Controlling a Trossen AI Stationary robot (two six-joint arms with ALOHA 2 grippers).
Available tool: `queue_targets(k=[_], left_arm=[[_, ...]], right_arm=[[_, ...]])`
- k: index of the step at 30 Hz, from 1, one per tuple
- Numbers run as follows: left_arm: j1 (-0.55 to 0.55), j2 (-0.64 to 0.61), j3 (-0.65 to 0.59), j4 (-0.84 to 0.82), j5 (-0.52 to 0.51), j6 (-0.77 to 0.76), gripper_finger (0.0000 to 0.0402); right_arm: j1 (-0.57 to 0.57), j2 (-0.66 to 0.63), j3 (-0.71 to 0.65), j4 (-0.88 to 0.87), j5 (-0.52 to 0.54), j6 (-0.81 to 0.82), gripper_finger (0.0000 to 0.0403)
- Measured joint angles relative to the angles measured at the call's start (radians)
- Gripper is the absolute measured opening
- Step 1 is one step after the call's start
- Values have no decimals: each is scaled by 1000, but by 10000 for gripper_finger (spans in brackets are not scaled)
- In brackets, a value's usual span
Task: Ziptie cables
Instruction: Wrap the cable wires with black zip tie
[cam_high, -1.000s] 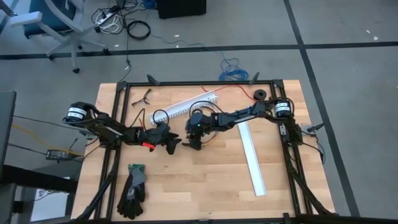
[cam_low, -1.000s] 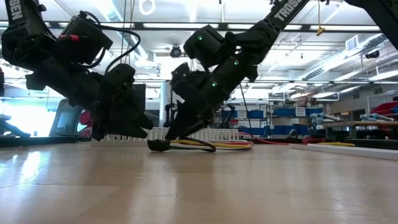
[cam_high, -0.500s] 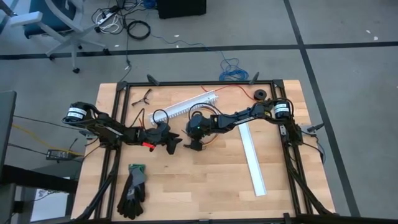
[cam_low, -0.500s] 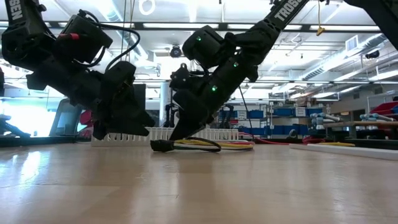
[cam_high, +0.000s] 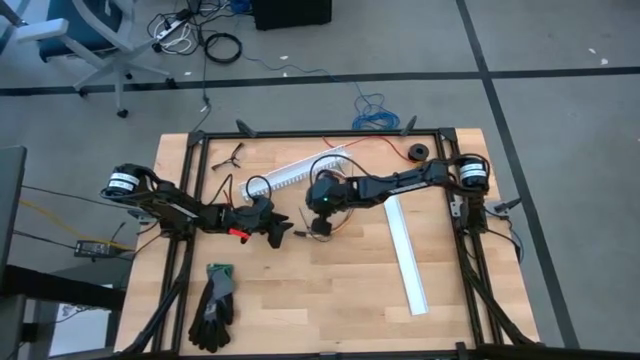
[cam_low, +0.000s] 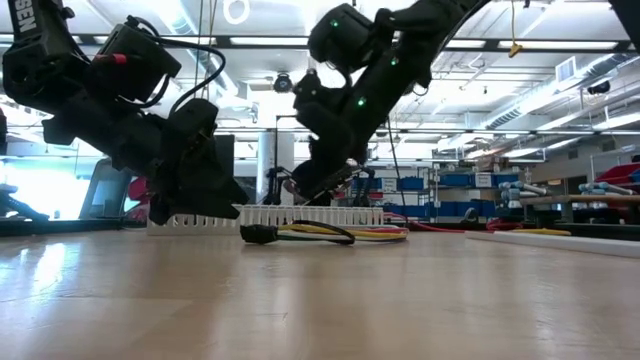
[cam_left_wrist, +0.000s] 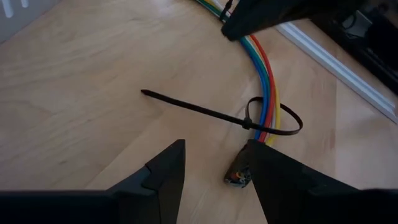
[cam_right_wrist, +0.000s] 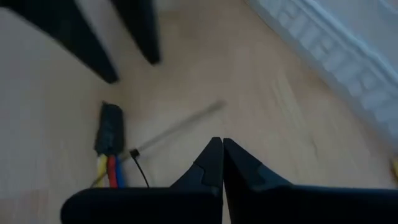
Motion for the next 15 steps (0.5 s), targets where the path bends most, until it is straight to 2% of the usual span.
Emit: queue_targets(k=[2, 4, 8, 12, 15], left_arm=[[0, 0, 0, -1, 0, 2, 181], [0, 0, 0, -2, 0, 14, 181], [0, 0, 0, -4, 0, 27, 181], [0, 0, 0, -27, 0, 29, 181], [0, 0, 0, -74, 6, 25, 181]], right_arm=[[0, -10, 0, -46, 2, 89, 0], [2, -11, 23, -115, -40, 137, 0], [37, 34, 136, -217, -49, 121, 0], [91, 116, 327, -308, 4, 49, 0], [114, 213, 507, -477, 63, 35, 0]])
